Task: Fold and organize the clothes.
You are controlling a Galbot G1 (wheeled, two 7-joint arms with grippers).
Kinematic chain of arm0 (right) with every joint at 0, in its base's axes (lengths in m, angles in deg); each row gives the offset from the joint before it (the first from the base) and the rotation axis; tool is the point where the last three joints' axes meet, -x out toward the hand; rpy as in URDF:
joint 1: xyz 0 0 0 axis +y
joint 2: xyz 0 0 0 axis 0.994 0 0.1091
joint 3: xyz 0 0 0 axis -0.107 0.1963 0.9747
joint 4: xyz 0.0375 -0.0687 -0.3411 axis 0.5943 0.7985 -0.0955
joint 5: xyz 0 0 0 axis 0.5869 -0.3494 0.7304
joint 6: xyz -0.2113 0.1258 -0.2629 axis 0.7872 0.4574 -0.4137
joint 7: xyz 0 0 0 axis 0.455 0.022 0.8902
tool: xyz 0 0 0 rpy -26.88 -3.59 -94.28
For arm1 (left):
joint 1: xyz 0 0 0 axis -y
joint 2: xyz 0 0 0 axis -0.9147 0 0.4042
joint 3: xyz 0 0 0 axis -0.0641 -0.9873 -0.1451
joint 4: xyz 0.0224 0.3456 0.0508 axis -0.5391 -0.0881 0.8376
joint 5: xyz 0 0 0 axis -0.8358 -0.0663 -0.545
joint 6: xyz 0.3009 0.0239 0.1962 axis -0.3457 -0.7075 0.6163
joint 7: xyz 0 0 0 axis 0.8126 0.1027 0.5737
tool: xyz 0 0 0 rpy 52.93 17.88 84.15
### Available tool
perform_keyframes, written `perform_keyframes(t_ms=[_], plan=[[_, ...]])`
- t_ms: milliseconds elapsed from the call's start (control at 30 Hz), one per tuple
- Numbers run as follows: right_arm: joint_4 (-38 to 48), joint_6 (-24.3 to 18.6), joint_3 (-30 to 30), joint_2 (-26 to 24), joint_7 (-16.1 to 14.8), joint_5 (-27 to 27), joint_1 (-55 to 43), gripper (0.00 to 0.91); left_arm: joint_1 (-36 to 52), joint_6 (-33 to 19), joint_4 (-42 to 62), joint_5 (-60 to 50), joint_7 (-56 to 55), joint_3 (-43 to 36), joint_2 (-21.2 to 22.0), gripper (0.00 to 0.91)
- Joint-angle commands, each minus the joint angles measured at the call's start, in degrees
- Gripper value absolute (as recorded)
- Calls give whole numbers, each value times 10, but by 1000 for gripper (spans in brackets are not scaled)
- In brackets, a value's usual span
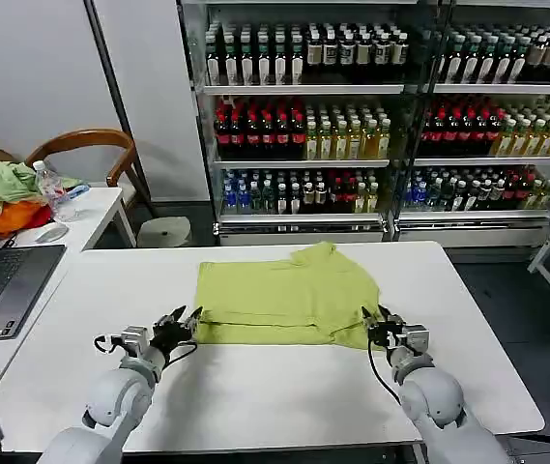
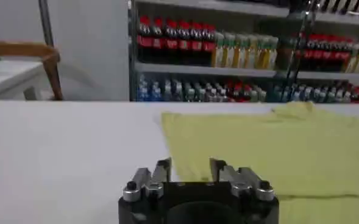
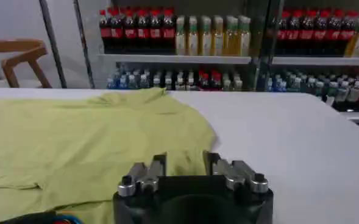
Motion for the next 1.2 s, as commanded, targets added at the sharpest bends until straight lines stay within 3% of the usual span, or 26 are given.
perform_keyframes(t_ms=[33, 133, 367, 400, 433, 467, 500, 1200], plan=[[-59, 8, -21, -22, 6, -7, 42, 907, -59, -1, -95, 15, -21, 16, -23, 907], [-94, -6, -25, -17, 11, 8, 94, 907, -81, 3, -96, -15, -26, -3, -12, 907], [-60, -4, -21, -9, 20, 34, 113, 907, -69, 15, -60, -46, -25, -18, 12, 907], [-56, -2, -21, -8, 22, 33, 109, 856, -64, 18, -56, -45, -26, -18, 13, 907], [-54, -1, -21, -7, 23, 32, 105, 383, -58, 21, -53, -44, -26, -18, 14, 595], [-46, 2, -21, -7, 24, 32, 100, 141, -53, 26, -48, -43, -27, -18, 14, 262], [-40, 4, -20, -6, 25, 30, 95, 0, -48, 29, -43, -40, -29, -18, 16, 40], [-31, 4, -12, -2, 23, 1, 86, 0, -34, 44, 2, -33, -25, -31, 19, 40]])
